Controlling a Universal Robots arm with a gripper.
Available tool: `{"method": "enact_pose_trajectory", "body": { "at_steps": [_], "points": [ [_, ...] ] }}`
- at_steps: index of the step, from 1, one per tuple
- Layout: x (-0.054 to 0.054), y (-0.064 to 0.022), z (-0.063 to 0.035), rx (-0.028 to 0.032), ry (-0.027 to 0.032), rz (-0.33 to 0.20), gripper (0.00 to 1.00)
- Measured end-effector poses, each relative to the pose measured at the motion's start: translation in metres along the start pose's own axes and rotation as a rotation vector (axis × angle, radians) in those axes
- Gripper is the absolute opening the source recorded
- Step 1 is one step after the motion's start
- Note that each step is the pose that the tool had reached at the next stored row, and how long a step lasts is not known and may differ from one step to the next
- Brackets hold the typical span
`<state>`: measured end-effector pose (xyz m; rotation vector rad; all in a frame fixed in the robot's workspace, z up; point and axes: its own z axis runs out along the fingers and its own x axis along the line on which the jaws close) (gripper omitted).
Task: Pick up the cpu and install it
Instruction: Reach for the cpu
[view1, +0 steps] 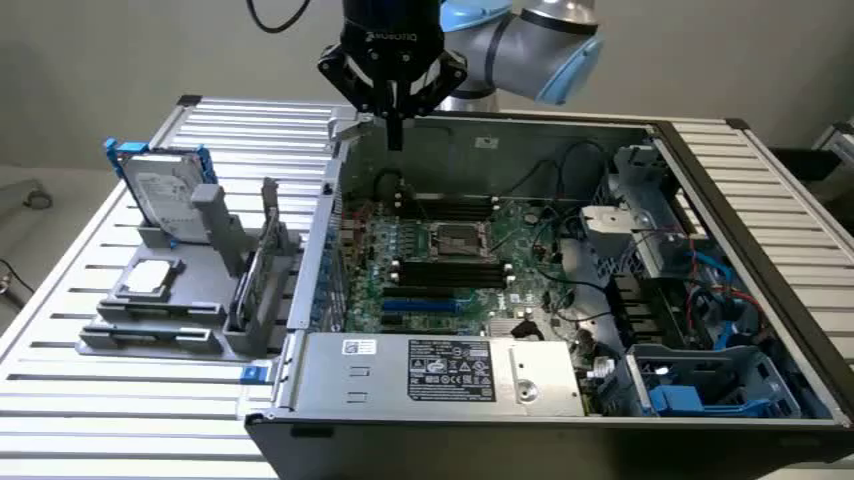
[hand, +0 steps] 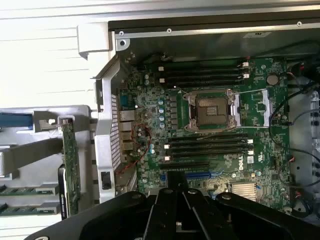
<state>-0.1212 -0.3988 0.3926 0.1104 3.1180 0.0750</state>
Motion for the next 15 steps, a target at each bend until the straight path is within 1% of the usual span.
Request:
{"method": "enact_pose_trajectory", "body": {
  "at_steps": [15],
  "points": [
    [0.0000,0.0000,0.0000,0.0000,0.0000,0.000,0.11]
  ]
}}
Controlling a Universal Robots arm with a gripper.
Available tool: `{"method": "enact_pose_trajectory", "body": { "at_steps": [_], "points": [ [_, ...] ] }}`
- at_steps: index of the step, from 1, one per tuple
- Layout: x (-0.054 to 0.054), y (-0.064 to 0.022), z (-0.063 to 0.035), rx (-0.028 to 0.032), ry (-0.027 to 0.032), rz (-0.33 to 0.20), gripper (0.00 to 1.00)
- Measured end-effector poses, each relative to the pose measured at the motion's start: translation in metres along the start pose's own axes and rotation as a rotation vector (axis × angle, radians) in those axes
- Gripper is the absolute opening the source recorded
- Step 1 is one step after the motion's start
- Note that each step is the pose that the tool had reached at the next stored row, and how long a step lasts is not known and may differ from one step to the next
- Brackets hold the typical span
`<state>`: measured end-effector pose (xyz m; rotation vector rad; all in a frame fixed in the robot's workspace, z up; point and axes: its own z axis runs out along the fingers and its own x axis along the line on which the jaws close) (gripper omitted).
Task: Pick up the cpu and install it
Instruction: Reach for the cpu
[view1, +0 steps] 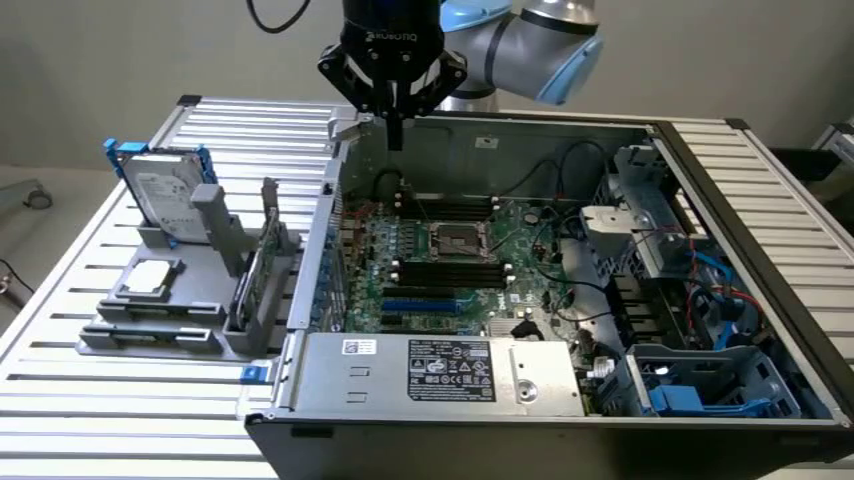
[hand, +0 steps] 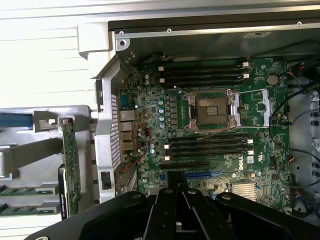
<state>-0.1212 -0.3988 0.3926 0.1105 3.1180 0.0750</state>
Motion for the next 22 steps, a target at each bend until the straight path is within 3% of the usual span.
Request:
{"method": "enact_pose_trajectory", "body": {
  "at_steps": [5,14,22],
  "points": [
    [0.002,0.0000,0.0000,-0.0001,-0.0003,0.000,0.11],
    [0.043,0.0089,0.0010,0.0017,-0.0006,0.000,0.11],
    [0.079,0.0099,0.0047,0.0075,-0.0010,0.000,0.11]
  ]
}}
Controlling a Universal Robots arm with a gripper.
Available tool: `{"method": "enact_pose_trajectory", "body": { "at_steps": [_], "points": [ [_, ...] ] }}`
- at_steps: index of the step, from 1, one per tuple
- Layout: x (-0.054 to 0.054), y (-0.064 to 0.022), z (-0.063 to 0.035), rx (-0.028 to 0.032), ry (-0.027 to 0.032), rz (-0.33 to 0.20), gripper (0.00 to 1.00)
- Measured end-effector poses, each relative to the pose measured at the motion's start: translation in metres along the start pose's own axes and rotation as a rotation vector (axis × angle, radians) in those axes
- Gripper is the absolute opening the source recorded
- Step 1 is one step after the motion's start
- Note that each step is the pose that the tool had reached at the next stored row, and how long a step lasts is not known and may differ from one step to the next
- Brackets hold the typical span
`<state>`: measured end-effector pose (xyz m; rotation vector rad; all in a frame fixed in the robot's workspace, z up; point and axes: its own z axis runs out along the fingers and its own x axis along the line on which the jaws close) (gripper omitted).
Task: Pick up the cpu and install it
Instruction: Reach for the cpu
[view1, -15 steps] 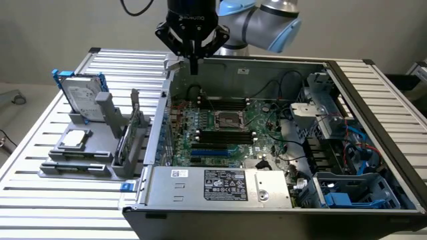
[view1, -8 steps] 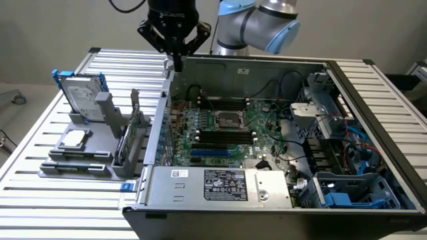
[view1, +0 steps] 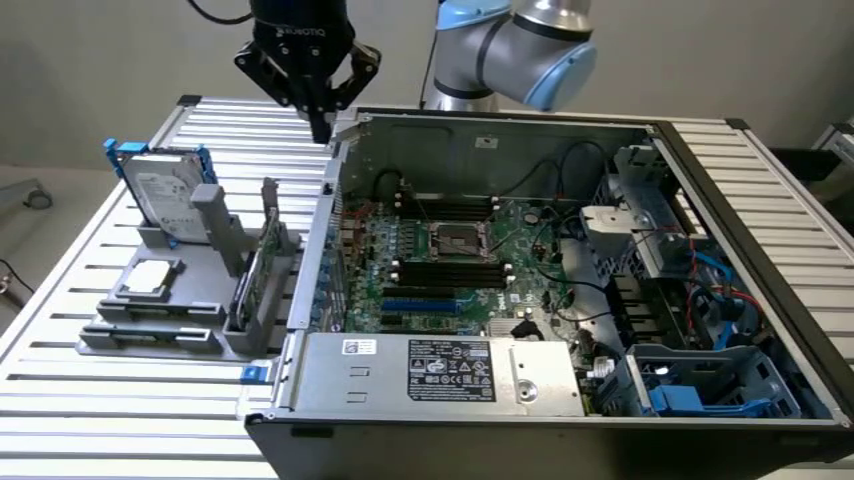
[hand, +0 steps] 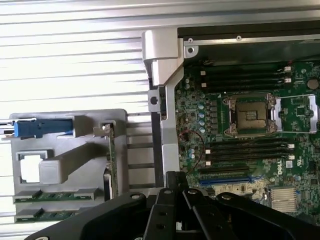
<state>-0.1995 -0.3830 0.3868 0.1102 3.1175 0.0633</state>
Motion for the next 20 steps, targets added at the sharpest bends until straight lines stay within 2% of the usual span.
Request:
{"method": "enact_pose_trajectory", "body": {
  "at_steps": [20],
  "points": [
    [0.091,-0.0055,0.0189,0.0050,-0.0002,0.000,0.11]
  ]
}}
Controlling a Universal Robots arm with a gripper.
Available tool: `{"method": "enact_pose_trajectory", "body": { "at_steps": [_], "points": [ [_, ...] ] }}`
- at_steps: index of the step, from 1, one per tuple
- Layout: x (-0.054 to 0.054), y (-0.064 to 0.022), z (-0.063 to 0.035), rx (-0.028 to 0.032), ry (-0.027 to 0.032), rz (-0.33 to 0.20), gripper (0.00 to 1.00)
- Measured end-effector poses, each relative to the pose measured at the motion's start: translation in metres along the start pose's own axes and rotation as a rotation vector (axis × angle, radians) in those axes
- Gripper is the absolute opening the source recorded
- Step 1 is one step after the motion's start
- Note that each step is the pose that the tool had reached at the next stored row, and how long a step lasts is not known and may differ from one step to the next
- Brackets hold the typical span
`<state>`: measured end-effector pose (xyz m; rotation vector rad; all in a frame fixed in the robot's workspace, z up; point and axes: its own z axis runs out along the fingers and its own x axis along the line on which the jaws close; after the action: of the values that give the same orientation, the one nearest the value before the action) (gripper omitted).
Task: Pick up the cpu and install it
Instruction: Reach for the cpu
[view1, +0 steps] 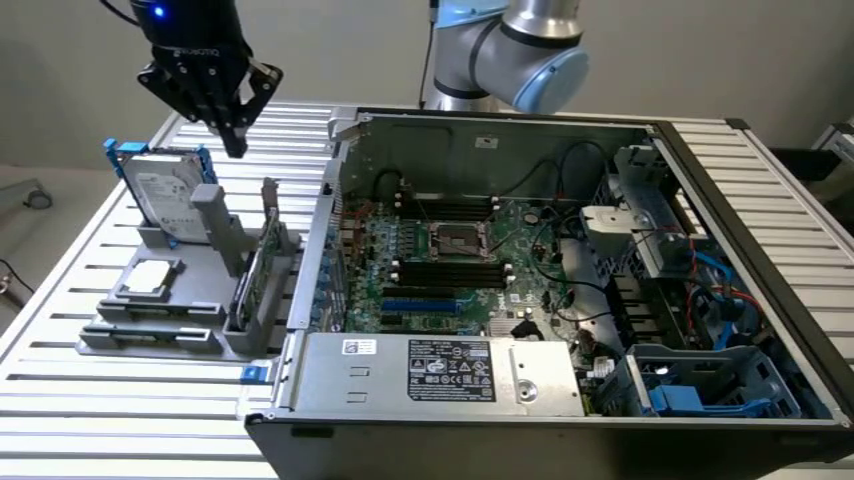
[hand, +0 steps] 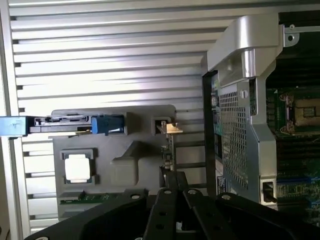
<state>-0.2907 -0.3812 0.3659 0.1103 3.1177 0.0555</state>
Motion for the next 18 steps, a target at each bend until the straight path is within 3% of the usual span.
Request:
{"method": "enact_pose_trajectory", "body": {
  "at_steps": [9,18],
  "points": [
    [0.041,-0.0026,0.0072,0.0024,0.0021,0.000,0.11],
    [0.082,-0.0051,0.0135,0.0056,0.0102,0.000,0.11]
  ]
}}
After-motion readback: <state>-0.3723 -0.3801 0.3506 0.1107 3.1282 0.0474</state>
